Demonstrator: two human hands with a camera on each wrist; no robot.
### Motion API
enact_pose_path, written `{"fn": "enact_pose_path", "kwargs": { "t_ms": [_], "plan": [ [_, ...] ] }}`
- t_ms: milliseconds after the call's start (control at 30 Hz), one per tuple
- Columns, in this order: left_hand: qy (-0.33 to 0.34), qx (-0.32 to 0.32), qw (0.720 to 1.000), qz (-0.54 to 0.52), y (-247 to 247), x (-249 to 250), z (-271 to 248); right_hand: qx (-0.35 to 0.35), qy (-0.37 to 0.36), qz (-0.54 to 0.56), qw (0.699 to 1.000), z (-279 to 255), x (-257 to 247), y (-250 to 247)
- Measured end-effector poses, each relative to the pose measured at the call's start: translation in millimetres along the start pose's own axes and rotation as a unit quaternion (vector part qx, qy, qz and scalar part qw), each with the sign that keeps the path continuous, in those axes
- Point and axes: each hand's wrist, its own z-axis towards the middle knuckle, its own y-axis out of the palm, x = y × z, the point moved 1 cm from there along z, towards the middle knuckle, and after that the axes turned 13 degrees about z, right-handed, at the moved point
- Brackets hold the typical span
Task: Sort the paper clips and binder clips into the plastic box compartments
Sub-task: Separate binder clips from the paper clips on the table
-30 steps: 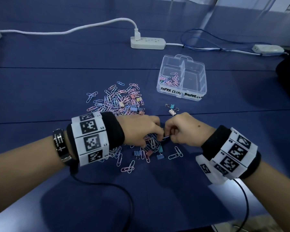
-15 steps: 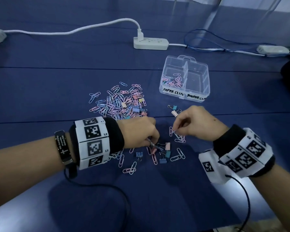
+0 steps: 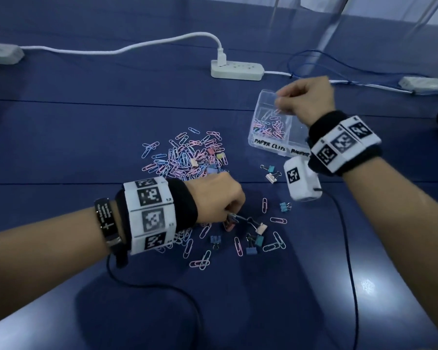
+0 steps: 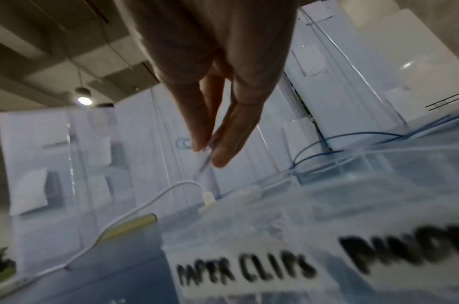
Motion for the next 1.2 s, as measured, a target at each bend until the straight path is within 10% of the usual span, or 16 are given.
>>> {"fn": "enact_pose_path", "kwargs": {
  "t_ms": [367,600,800,967,1200],
  "plan": [
    [-0.123,0.002,0.926,-0.357,-31,-37,10,-0.069,0.01,-0.052,0.996,-22,17,-3],
    [-0.145,-0.014,0.903,-0.403,-34,-43,20,-0.234,0.025,-0.073,0.969,-97,7,-16],
    [-0.134,0.0,0.89,-0.436,-54,-42,31,-0.384,0.083,-0.298,0.87,-152,8,-23],
    [-0.152,0.073,0.827,-0.537,-68,-46,62,-0.378,0.081,-0.413,0.824,-167,16,-14],
    [-0.195,0.161,0.791,-0.557,-65,-42,109,-0.359,0.088,-0.401,0.838,-165,16,-10]
  ]
}}
